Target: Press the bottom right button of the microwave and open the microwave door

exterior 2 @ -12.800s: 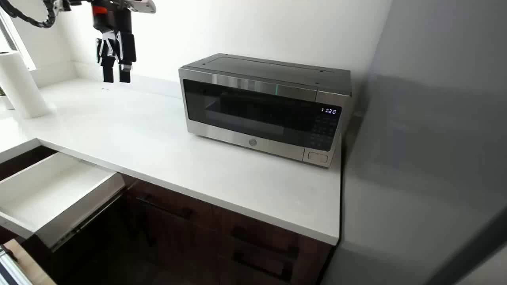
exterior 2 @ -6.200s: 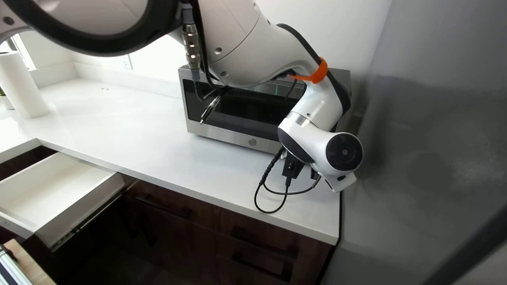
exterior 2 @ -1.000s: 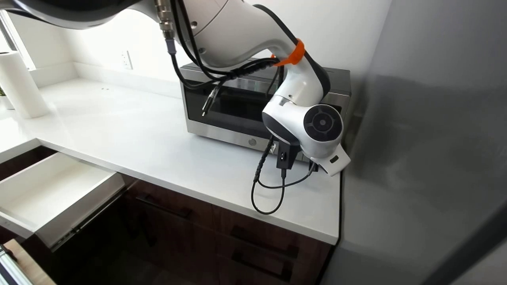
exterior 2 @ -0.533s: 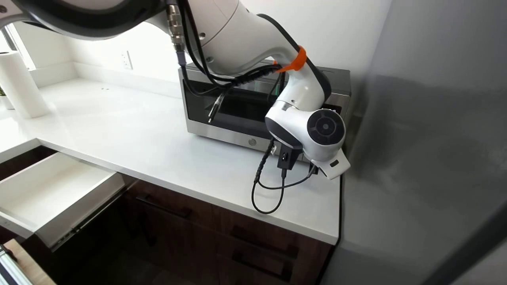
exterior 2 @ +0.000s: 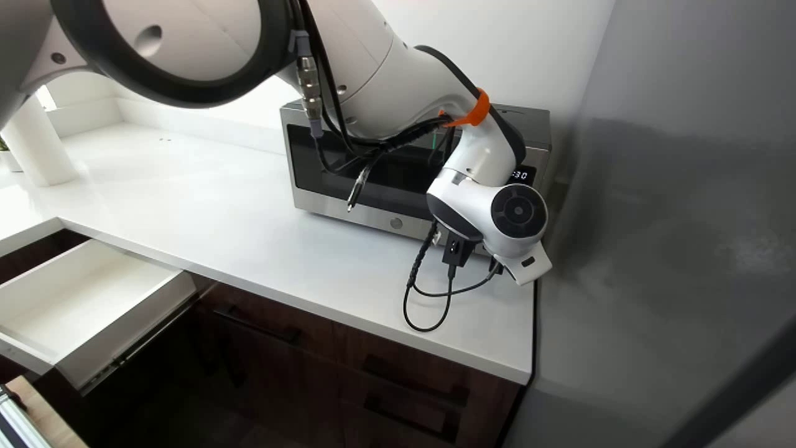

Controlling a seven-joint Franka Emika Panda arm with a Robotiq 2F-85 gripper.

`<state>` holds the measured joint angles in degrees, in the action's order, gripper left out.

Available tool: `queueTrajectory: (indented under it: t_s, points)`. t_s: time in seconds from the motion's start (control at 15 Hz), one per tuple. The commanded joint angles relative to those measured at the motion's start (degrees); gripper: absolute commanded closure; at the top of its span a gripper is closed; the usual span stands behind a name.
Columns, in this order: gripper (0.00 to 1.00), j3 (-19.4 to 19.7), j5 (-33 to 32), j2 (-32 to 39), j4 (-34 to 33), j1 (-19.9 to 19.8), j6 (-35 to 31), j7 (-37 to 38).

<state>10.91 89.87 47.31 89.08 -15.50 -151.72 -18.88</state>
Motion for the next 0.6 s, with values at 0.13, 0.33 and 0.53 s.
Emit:
queueTrajectory:
  t_s: [0.13, 0.33, 0.53]
  points:
    - [1.00, -2.80, 1.15, 4.37, -5.66, -2.87, 1.56, 1.52]
    - [1.00, -5.06, 5.25, 3.94, -5.89, -4.55, 4.97, -2.24]
    - [1.00, -6.11, 9.02, 2.95, -4.83, -5.36, 7.50, -7.24]
